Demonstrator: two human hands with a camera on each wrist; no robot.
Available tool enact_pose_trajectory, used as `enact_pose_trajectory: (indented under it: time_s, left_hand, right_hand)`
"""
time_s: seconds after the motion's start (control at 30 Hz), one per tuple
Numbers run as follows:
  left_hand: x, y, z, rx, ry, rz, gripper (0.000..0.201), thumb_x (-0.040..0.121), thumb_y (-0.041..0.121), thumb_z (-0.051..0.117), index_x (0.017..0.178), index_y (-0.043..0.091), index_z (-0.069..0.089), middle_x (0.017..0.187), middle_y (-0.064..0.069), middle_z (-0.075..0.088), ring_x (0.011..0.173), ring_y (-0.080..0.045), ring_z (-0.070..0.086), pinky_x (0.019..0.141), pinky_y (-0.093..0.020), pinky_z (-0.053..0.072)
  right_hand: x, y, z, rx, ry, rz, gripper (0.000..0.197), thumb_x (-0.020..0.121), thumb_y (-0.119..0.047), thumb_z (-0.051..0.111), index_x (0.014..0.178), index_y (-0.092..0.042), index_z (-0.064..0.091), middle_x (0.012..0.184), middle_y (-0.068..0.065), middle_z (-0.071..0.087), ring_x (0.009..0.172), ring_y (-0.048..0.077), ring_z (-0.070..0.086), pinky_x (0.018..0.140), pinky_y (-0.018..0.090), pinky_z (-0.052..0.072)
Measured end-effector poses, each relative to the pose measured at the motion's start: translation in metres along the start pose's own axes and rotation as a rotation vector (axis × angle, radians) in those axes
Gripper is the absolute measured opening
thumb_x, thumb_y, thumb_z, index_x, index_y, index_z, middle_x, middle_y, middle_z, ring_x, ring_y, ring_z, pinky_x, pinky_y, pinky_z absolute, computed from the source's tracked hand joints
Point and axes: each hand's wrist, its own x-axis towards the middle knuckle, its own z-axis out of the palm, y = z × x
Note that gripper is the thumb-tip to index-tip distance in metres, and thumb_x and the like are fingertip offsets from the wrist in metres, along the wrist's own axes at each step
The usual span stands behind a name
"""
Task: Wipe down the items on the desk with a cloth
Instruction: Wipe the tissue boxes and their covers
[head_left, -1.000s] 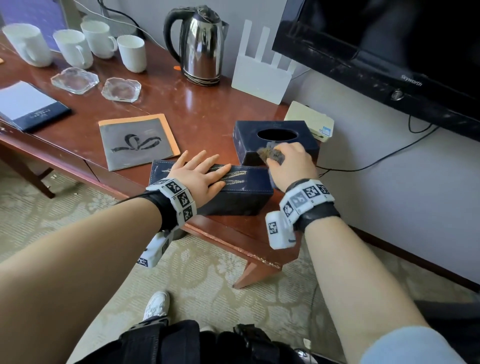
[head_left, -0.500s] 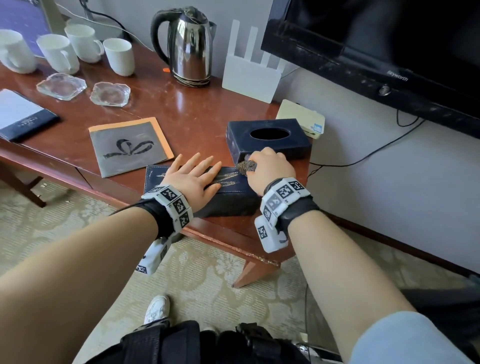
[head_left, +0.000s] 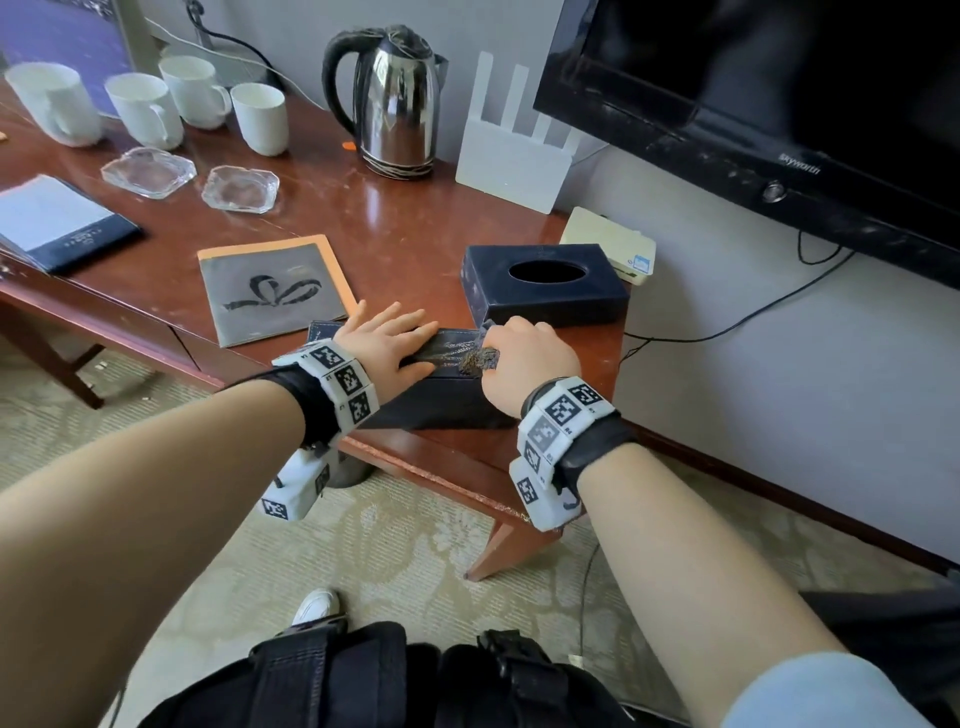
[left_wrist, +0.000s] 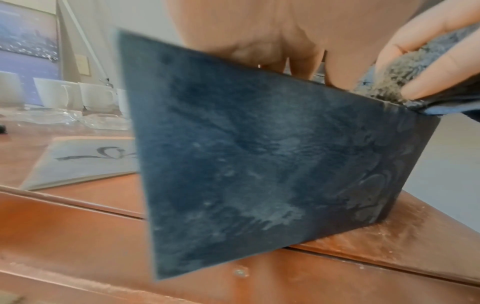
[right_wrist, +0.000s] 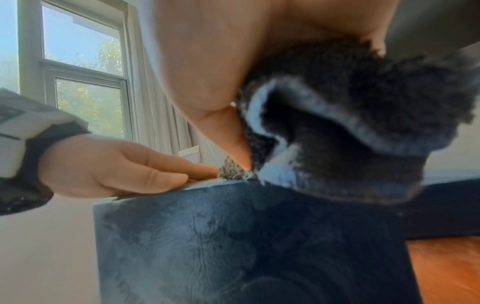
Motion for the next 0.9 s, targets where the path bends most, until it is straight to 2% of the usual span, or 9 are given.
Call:
enact_pose_trajectory:
  time_s: [0.13,0.23,0.3,0.37,0.5,0.63,0.7,0.8,0.9]
  left_hand:
    - [-0.019,-0.04,-0.001,-0.017,-0.01,-0.084,0.067,0.092,0.056,0.035,0.149,0.033,0.008,0.157,0.01,0.006,0.145,-0.017,0.0,0.115,-0.049,-0.006]
    - [-0.036,-0.065,0.001,-0.241,0.031,-0.122,0.074,0.09,0.042,0.053,0.149,0.025,0.011,0.157,0.006,0.01,0.144,-0.017,0.01,0.116,-0.037,0.007]
    - [-0.04,-0.07,0.002,-0.336,0.038,-0.087,0.082,0.087,0.029,0.063,0.149,0.016,0.011,0.156,0.001,0.012,0.143,-0.017,0.014,0.114,-0.028,0.013]
    - [-0.036,-0.073,0.0,-0.31,0.018,-0.063,0.084,0.085,0.027,0.065,0.149,0.013,0.012,0.154,-0.003,0.016,0.141,-0.019,0.02,0.112,-0.028,0.018]
    - [-0.02,-0.078,-0.011,-0.205,-0.045,-0.055,0.085,0.084,0.034,0.065,0.149,0.016,0.013,0.151,-0.006,0.019,0.137,-0.021,0.026,0.109,-0.03,0.026]
    - [-0.007,-0.076,-0.02,-0.11,-0.063,-0.019,0.085,0.084,0.043,0.063,0.15,0.021,0.014,0.146,-0.002,0.022,0.13,-0.02,0.035,0.102,-0.027,0.033]
    - [-0.004,-0.08,-0.019,-0.107,-0.079,-0.004,0.086,0.083,0.047,0.062,0.15,0.024,0.013,0.143,-0.001,0.023,0.126,-0.021,0.04,0.1,-0.03,0.038]
    - [-0.002,-0.086,-0.021,-0.102,-0.084,0.054,0.086,0.083,0.051,0.06,0.15,0.026,0.013,0.14,0.0,0.024,0.121,-0.02,0.044,0.097,-0.03,0.04]
    - [-0.002,-0.09,-0.023,-0.118,-0.073,0.094,0.086,0.08,0.055,0.061,0.148,0.027,0.016,0.135,0.001,0.029,0.117,-0.02,0.047,0.096,-0.032,0.042]
  right_hand:
    - [-0.007,0.001,0.004,0.052,0.096,0.008,0.038,0.087,-0.022,0.053,0.123,-0.026,0.041,0.12,-0.001,0.054,0.107,0.023,0.048,0.069,0.029,0.036]
    - [-0.006,0.004,0.002,0.102,0.075,0.038,0.058,0.087,-0.024,0.056,0.138,-0.028,0.027,0.128,0.0,0.054,0.112,0.025,0.048,0.07,0.03,0.038]
    - [-0.001,0.005,-0.001,0.084,0.037,0.029,0.049,0.088,-0.026,0.054,0.133,-0.026,0.036,0.128,0.001,0.053,0.115,0.025,0.047,0.077,0.032,0.041]
    - [0.006,0.009,-0.007,0.129,0.058,0.046,0.035,0.088,-0.026,0.052,0.124,-0.025,0.047,0.123,0.003,0.053,0.112,0.027,0.048,0.079,0.033,0.042]
    - [0.027,0.02,-0.024,0.183,0.207,0.2,0.034,0.09,-0.027,0.051,0.123,-0.024,0.051,0.122,0.005,0.053,0.112,0.03,0.048,0.076,0.034,0.041]
    - [0.036,0.004,-0.006,0.029,0.093,0.21,0.033,0.091,-0.027,0.048,0.124,-0.026,0.052,0.124,0.005,0.05,0.113,0.029,0.043,0.077,0.035,0.04]
    - [0.031,-0.013,0.004,-0.008,0.132,0.219,0.029,0.091,-0.026,0.047,0.119,-0.025,0.055,0.121,0.002,0.051,0.11,0.027,0.043,0.073,0.033,0.037]
    - [0.016,-0.036,0.01,0.007,0.147,0.074,0.022,0.091,-0.028,0.048,0.111,-0.026,0.059,0.115,-0.002,0.054,0.105,0.023,0.045,0.073,0.032,0.041]
    - [0.012,-0.04,0.0,0.091,0.009,-0.005,0.022,0.09,-0.029,0.052,0.108,-0.027,0.063,0.114,-0.001,0.055,0.107,0.023,0.048,0.081,0.034,0.045]
